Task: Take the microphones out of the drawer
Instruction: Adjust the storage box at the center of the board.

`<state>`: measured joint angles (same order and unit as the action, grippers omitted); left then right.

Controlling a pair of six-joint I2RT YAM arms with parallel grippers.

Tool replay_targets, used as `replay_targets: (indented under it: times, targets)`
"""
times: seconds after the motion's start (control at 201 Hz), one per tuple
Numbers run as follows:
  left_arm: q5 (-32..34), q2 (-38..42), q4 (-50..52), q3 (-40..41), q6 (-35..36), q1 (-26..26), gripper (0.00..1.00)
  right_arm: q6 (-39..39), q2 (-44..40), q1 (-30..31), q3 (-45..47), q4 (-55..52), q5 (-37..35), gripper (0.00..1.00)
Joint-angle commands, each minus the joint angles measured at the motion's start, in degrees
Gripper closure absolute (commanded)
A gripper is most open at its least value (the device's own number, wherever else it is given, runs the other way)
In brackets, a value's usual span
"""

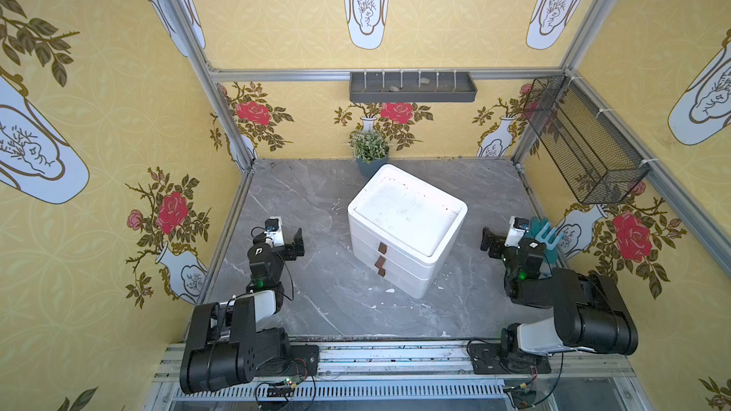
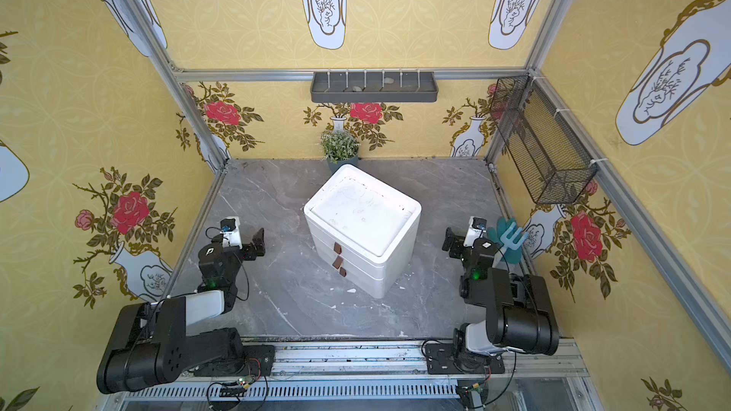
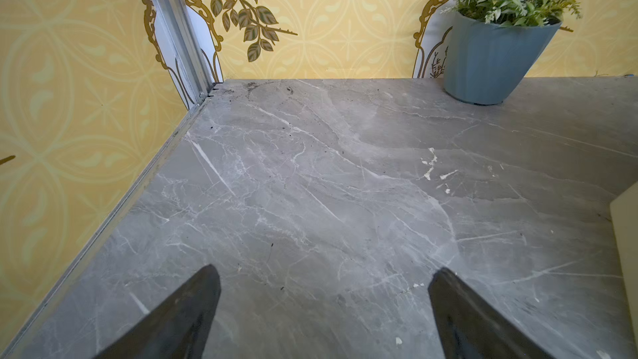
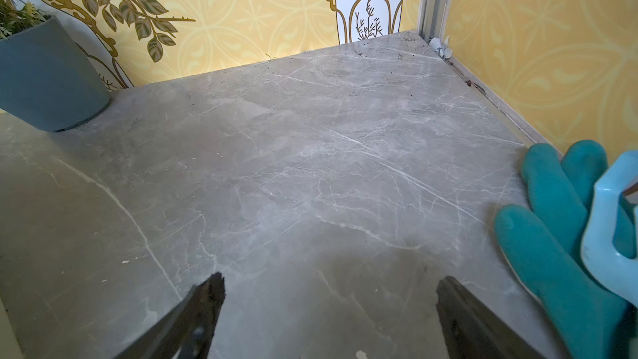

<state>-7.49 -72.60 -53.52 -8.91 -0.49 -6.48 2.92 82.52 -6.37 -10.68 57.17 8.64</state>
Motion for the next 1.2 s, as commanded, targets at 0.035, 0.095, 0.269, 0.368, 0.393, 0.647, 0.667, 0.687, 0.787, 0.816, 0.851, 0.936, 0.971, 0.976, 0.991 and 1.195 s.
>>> replay_targets:
  times: [0.035,0.095,0.269,0.368,0.393,0.647,0.667,0.687,0.787,0.816,0.851,0.936,0.971,0.976,0.991,1.195]
  targets:
    - [0.06,0.12,-1.12,0.09,-0.04,-0.03,0.0,-0.5,0.0,0.07,-0.27,0.95,-0.31,0.02]
    - [0.02,0.0,-1.09,0.03,0.04,-0.02,0.0,0.24,0.11,-0.13,-0.48,0.83,-1.33,0.02]
    - [0.01,0.0,-0.98,-0.04,0.05,-0.02,0.0,0.25,-0.16,-0.13,-0.13,1.18,-1.35,0.02]
    - [-0.03,0.03,-1.02,-0.05,0.13,-0.02,0.0,0.25,-0.16,-0.02,-0.13,1.26,-1.36,0.02]
    - [0.01,0.01,-1.03,-0.05,0.15,-0.02,0.0,0.25,-0.16,-0.02,-0.12,1.21,-1.36,0.02]
    - [5.56,0.32,-0.15,-0.52,-0.02,1.63,0.0,0.35,-0.34,-1.82,-0.21,0.79,1.05,0.02]
    - [6.23,0.62,0.13,-0.61,-0.06,1.72,0.0,0.25,-0.48,-1.66,-0.14,0.69,0.83,0.02]
    - [6.73,1.06,0.5,-0.65,-0.13,1.82,0.0,0.53,-0.64,-1.51,-0.23,0.86,0.45,0.02]
    - [8.63,5.09,5.04,-1.87,0.43,2.96,0.0,1.37,-7.84,-0.94,-4.43,-12.14,-3.9,0.02]
    - [10.44,7.03,7.51,-2.58,0.65,3.88,0.0,2.19,-10.05,-0.97,-6.86,-17.2,-5.37,0.02]
    - [13.09,9.11,10.67,-3.46,1.08,5.29,0.0,5.41,-12.6,-1.02,-9.27,-22.65,-7.8,0.02]
    - [18.88,14.21,16.62,-5.56,2.27,8.68,0.0,15.06,-16.22,-4.09,-15.12,-30.82,-4.56,0.02]
    - [20.95,16.31,19.46,-6.82,0.74,9.74,0.0,18.37,-16.88,-5.03,-18.17,-35.17,-2.66,0.02]
    - [21.12,16.68,19.83,-6.95,0.4,9.82,0.0,18.93,-16.92,-5.17,-18.95,-35.84,-2.49,0.02]
    - [21.38,17.7,21.45,-7.68,-1.0,9.91,0.0,20.82,-16.99,-5.46,-20.81,-38.58,-2.39,0.02]
    - [21.71,23.55,55.95,-24.48,-23.53,9.99,0.0,25.03,-11.6,-5.91,-43.78,-64.58,12.59,0.02]
